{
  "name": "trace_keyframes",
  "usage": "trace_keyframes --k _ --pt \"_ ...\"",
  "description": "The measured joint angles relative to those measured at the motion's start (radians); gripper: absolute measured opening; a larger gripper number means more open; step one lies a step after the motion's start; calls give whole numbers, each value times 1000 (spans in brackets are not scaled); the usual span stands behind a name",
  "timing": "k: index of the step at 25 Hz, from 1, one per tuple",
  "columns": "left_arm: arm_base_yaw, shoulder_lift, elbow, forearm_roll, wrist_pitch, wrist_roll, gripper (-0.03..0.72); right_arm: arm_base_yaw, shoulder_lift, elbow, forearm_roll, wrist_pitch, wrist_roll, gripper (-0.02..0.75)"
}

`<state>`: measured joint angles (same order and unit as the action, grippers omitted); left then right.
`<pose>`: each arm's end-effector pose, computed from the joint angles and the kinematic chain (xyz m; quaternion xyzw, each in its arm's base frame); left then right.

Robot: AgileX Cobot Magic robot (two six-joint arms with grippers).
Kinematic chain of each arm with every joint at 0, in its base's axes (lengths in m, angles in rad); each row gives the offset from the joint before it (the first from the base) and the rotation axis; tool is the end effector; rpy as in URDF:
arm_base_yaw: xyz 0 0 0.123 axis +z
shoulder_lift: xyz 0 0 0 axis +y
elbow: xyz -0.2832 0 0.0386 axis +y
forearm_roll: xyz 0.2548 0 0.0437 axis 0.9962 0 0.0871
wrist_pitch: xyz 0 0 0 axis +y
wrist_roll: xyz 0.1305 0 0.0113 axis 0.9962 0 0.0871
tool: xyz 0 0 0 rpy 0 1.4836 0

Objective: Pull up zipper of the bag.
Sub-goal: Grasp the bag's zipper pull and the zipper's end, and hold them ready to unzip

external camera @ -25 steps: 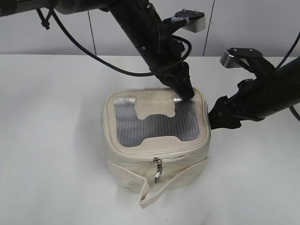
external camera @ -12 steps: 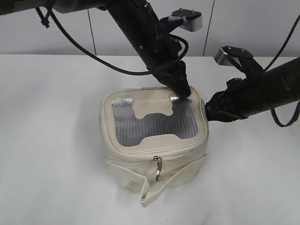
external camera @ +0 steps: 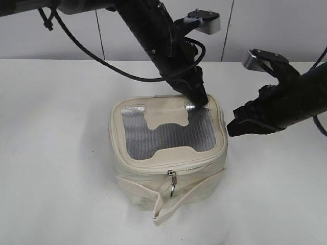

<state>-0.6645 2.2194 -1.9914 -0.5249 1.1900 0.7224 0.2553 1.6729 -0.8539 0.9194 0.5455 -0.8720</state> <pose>0.3507 -0.3522 0.1993 0.5614 0.7801 -0.2472 0.1228 0.3046 0.1354 0.1390 -0.1849 0.9319 0.2301 0.2108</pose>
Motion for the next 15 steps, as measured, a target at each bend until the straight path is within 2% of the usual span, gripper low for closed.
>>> trace_keyframes --k 2,5,13,15 --pt "0 0 0 0 0 0 85 0 -30 0 -85 6 77 5" --pt "0 0 0 0 0 0 85 0 -65 0 -149 32 130 5" --pt "0 0 0 0 0 0 84 0 -73 0 -171 42 143 8" --pt "0 0 0 0 0 0 84 0 -73 0 -171 36 141 68"
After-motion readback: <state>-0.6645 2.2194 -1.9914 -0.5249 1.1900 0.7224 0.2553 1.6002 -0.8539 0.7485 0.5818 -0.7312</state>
